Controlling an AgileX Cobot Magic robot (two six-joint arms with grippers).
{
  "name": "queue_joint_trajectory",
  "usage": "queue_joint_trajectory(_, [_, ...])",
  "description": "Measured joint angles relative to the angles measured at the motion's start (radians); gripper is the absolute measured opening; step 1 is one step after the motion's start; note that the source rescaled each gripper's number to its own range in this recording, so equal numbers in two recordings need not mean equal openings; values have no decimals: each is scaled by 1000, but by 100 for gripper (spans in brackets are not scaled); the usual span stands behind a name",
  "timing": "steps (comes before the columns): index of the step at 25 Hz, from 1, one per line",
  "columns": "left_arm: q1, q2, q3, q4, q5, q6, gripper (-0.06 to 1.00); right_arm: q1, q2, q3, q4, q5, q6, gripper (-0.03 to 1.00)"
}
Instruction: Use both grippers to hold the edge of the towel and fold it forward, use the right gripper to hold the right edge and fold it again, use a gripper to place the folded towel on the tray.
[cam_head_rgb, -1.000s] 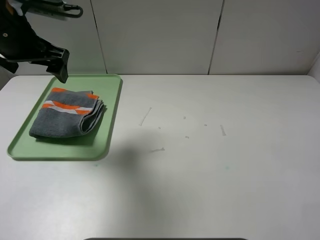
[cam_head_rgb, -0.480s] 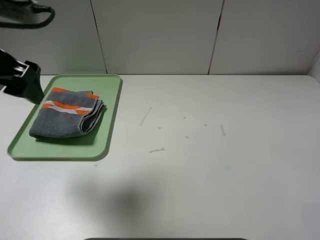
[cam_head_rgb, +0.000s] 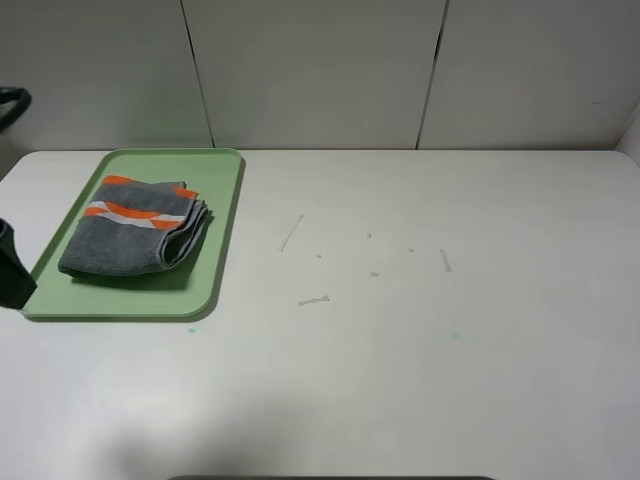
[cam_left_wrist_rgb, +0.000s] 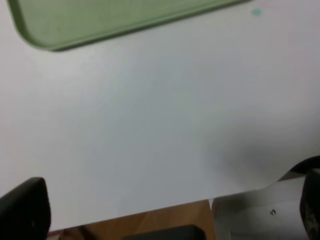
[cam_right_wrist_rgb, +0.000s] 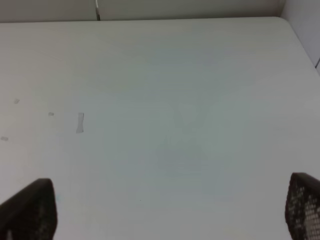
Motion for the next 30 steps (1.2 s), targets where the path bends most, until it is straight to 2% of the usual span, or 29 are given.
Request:
queue_joint_trajectory(7, [3,-157,124,0,-3,0,100,0,0,0,0,0,0,100])
queue_joint_trajectory(10, [47,-219,171,-2,-29,8,100,0,0,0,0,0,0,100])
queue_joint_trajectory(13, [134,-271,220,-1,-66,79,100,0,0,0,0,0,0,100])
queue_joint_trajectory(15, [186,-308,255,-4,-92,167,100,0,0,0,0,0,0,100])
queue_joint_trajectory(20, [304,-406,319,-76,-108,365,100,0,0,0,0,0,0,100])
queue_joint_trajectory(23, [365,-460,324,-124,-108,405,100,0,0,0,0,0,0,100])
queue_joint_trajectory(30, [452,-598,324,-168,-108,451,100,0,0,0,0,0,0,100])
